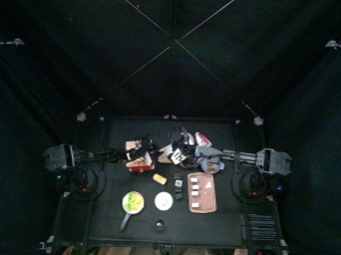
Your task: Put cleaver back in holder
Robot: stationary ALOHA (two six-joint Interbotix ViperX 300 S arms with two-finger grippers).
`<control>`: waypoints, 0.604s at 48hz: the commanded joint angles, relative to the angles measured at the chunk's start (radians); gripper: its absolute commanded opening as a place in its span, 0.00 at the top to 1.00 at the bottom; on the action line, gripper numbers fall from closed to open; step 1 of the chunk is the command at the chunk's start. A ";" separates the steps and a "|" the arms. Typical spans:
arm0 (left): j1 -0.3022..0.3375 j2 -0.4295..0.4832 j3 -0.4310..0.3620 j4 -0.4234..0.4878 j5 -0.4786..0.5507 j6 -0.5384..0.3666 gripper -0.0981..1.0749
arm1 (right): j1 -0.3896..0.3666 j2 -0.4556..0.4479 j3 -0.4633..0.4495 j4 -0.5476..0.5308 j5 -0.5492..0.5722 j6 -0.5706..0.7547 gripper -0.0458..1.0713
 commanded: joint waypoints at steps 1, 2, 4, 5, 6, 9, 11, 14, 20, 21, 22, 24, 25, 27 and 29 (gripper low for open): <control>0.002 -0.037 -0.002 0.012 -0.006 0.003 0.27 | 0.014 -0.043 -0.008 0.021 -0.034 0.002 0.08; 0.000 -0.040 0.000 0.014 -0.006 0.002 0.27 | 0.015 -0.043 -0.008 0.031 -0.041 0.002 0.08; 0.000 -0.052 0.008 0.015 -0.006 0.002 0.27 | 0.023 -0.043 -0.006 0.048 -0.055 0.000 0.08; 0.000 -0.060 0.012 0.015 -0.006 0.002 0.27 | 0.028 -0.043 -0.006 0.051 -0.057 0.002 0.08; 0.000 -0.066 0.015 0.014 -0.005 0.002 0.27 | 0.029 -0.043 -0.006 0.055 -0.058 0.000 0.08; 0.000 -0.084 0.029 0.014 -0.006 0.002 0.27 | 0.032 -0.044 -0.006 0.061 -0.060 0.002 0.08; 0.000 -0.094 0.037 0.014 -0.006 0.002 0.27 | 0.035 -0.043 -0.008 0.063 -0.061 0.002 0.08; 0.000 -0.107 0.046 0.012 -0.006 0.002 0.27 | 0.037 -0.043 -0.011 0.081 -0.069 0.002 0.08; 0.000 -0.127 0.057 0.014 -0.006 0.000 0.27 | 0.041 -0.037 -0.012 0.095 -0.095 0.002 0.08; 0.000 -0.129 0.057 0.012 -0.006 0.000 0.27 | 0.041 -0.037 -0.012 0.091 -0.094 0.000 0.08; 0.000 -0.129 0.057 0.012 -0.006 0.000 0.27 | 0.038 -0.038 -0.012 0.087 -0.092 0.000 0.08; -0.002 -0.129 0.057 0.012 -0.006 0.000 0.27 | 0.037 -0.046 -0.008 0.081 -0.084 0.000 0.08; 0.000 -0.129 0.057 0.012 -0.006 0.000 0.27 | 0.037 -0.052 -0.005 0.077 -0.077 0.002 0.08; -0.002 -0.129 0.058 0.012 -0.006 0.000 0.27 | 0.034 -0.064 0.003 0.067 -0.060 0.000 0.08; 0.000 -0.129 0.058 0.012 -0.006 0.000 0.27 | 0.028 -0.072 0.015 0.055 -0.038 0.002 0.08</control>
